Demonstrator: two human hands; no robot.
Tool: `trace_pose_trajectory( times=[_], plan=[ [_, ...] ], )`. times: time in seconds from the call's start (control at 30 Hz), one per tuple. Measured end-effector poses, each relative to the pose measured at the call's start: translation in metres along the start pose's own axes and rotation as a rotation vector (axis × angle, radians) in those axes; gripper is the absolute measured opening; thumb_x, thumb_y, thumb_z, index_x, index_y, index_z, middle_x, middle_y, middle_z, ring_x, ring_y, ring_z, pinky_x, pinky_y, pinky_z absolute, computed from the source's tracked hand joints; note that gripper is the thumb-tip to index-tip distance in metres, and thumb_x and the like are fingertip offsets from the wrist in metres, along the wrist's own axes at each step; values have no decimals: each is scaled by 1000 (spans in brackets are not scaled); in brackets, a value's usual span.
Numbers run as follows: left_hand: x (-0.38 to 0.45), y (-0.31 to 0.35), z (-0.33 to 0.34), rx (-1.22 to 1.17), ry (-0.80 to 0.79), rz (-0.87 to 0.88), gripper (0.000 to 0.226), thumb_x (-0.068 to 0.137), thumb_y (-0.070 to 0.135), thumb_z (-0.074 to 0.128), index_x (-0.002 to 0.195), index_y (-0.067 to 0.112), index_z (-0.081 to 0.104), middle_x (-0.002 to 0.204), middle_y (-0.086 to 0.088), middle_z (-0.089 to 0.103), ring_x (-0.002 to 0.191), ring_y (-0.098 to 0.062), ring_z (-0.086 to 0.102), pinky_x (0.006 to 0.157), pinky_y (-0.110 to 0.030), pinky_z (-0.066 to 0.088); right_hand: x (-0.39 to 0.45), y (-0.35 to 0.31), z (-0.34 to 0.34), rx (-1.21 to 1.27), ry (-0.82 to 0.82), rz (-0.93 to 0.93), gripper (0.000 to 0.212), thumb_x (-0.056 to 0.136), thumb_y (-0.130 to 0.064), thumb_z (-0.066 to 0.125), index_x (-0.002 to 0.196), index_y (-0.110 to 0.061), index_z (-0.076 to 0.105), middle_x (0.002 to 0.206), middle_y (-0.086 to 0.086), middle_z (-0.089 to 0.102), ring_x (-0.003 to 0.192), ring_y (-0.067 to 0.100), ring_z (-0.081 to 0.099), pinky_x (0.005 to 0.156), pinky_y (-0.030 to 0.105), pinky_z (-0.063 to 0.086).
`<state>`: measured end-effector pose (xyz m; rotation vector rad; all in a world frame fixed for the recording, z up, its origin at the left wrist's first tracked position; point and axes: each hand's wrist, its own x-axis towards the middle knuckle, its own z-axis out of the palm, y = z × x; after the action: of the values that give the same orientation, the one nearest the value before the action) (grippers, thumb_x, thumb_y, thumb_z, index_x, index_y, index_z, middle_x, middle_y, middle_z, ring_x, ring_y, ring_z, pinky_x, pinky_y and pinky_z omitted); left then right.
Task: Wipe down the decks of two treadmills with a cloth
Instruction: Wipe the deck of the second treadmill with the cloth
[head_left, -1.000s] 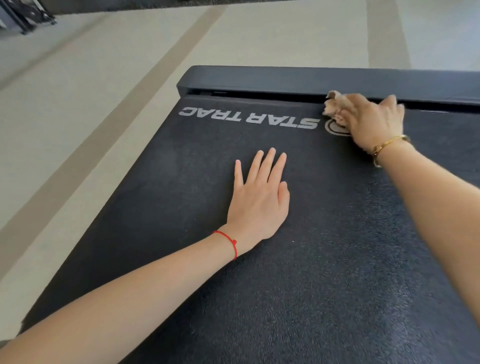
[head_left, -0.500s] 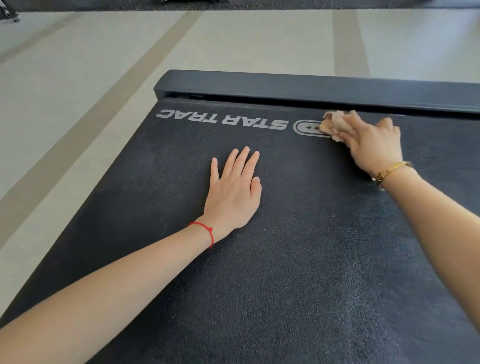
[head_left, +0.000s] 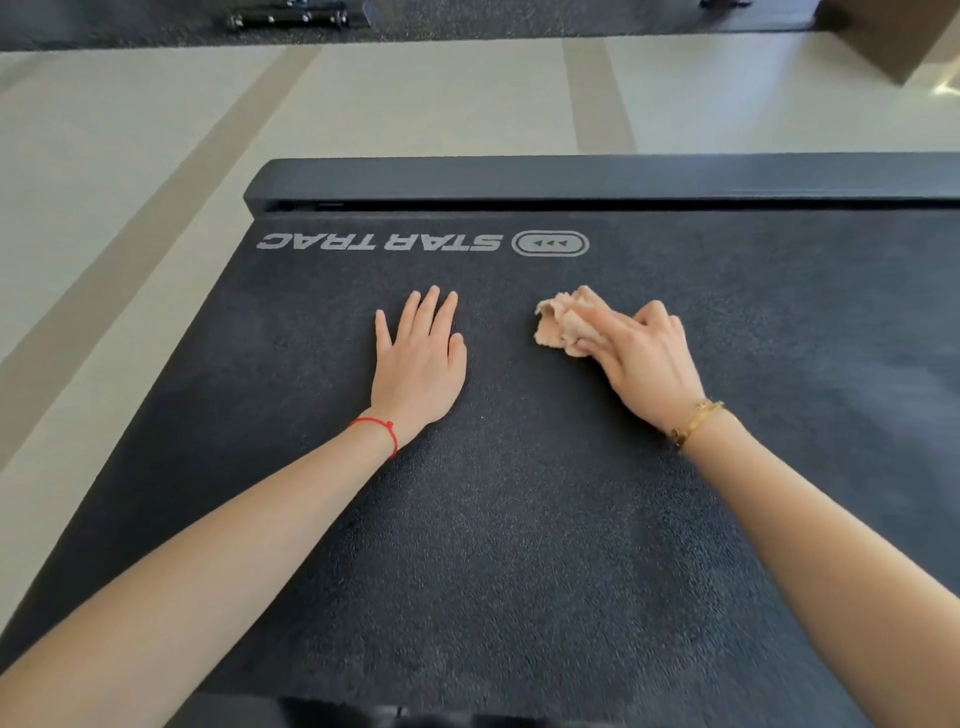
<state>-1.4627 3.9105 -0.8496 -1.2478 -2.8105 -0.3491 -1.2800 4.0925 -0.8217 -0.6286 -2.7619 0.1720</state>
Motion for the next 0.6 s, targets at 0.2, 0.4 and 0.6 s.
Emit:
trace_pose_trajectory(
  times=[0.2,0.4,0.6],
  plan=[
    [-1,1,-1,-4,-2,-1,55,105,34,22,158,21,15,165,-1,13,153,-20,6,122,-56,3,-51,-41,-6,23,-86,-73,48,101,-47,36,148,-45,28,146,-10,46,83,19,37,84,37,38],
    [-5,0,-5,-22,-22,24,55,105,32,23,157,18,17,165,-4,14,152,-23,7,121,-56,4,-117,-75,-13,135,-45,-179,48,99,-50,40,146,-40,36,135,-25,46,79,16,37,77,35,43],
    [-13,1,-10,-36,-38,35,55,105,33,24,157,18,19,165,-5,16,152,-23,8,121,-57,5,-115,-72,-24,132,26,-17,56,94,-48,55,146,-39,36,94,-31,47,76,19,41,79,38,43]
  ],
)
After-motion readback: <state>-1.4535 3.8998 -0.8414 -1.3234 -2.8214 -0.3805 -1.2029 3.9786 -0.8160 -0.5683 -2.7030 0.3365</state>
